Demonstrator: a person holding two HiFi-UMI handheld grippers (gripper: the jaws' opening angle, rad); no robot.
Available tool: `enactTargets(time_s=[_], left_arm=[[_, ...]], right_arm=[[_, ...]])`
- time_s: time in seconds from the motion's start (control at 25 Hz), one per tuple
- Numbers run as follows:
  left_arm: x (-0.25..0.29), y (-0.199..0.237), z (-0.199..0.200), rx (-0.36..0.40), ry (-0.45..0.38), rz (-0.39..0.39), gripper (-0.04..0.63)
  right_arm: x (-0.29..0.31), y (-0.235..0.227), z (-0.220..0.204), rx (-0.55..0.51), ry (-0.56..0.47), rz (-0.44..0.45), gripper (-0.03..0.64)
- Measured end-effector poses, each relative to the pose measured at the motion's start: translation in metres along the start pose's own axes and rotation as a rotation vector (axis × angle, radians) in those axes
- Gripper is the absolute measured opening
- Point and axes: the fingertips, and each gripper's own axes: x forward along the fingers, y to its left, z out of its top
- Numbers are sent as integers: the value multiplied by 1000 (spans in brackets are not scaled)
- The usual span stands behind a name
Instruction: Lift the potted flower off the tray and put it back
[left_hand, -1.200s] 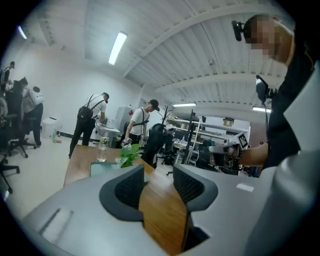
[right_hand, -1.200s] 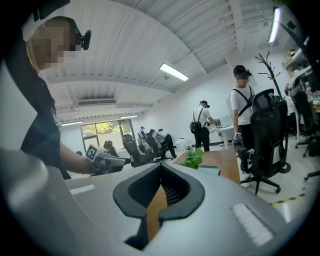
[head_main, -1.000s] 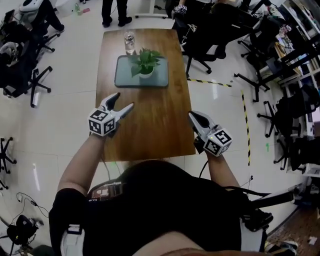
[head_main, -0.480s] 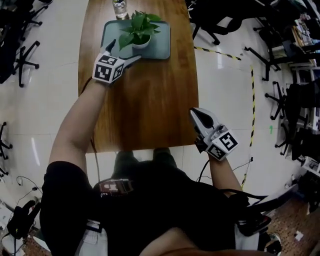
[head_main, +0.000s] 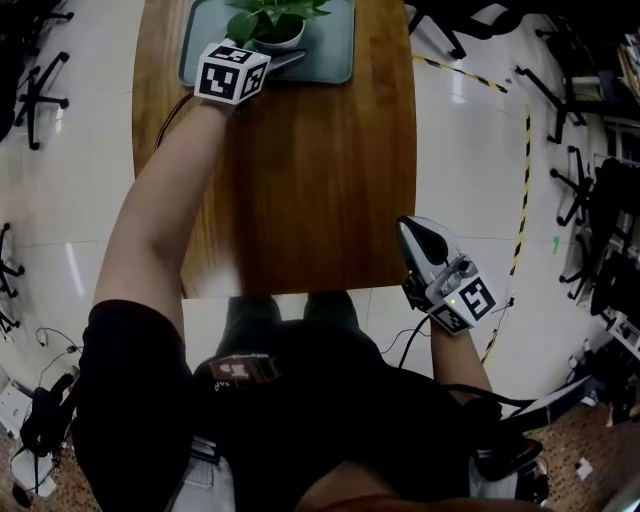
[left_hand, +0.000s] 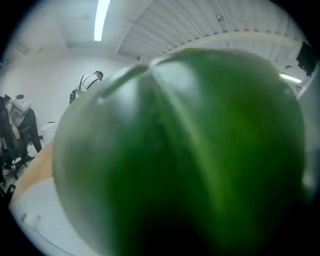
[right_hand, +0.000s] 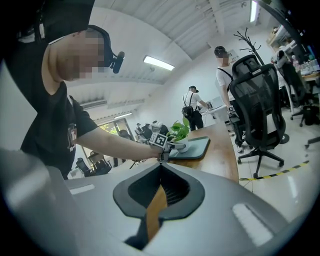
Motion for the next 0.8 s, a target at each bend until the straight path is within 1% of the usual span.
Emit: enactTargets(time_s=[0.08,0.12,0.16,0.2,0.28,0.4,0.52,0.68,0.8], left_arm=[[4,1,-2,3,2,16,557],[5,2,-2,-1,-1,27,543],[5,3,-3,-5,-7,39,483],[5,4,-3,-7,-11,49,468],[5,3,-2,-9,-22,46,463],[4,-5,7,-10,-45,16,462],[-9,-21,25,-6,-87,-31,462],[-49,-51,45,25,-146,-90,460],[-87,-74,45,37,-174,-128,460]], right_arm=[[-2,-2,-5,-2,6,2,15],[-3,-3,-7,-2,10,1,15],[-4,-4,-9,0,14,-2,15],[-4,-4,-11,2,18,-5,14],[-5,-5,-13,7,23,-12,14],[-8,-5,-9,-2,22,-11,15],[-11,-8,-8,-44,36,-18,14],[-7,-3,-1,-33,29,-31,14],[-1,8,6,-70,27,-25,14]])
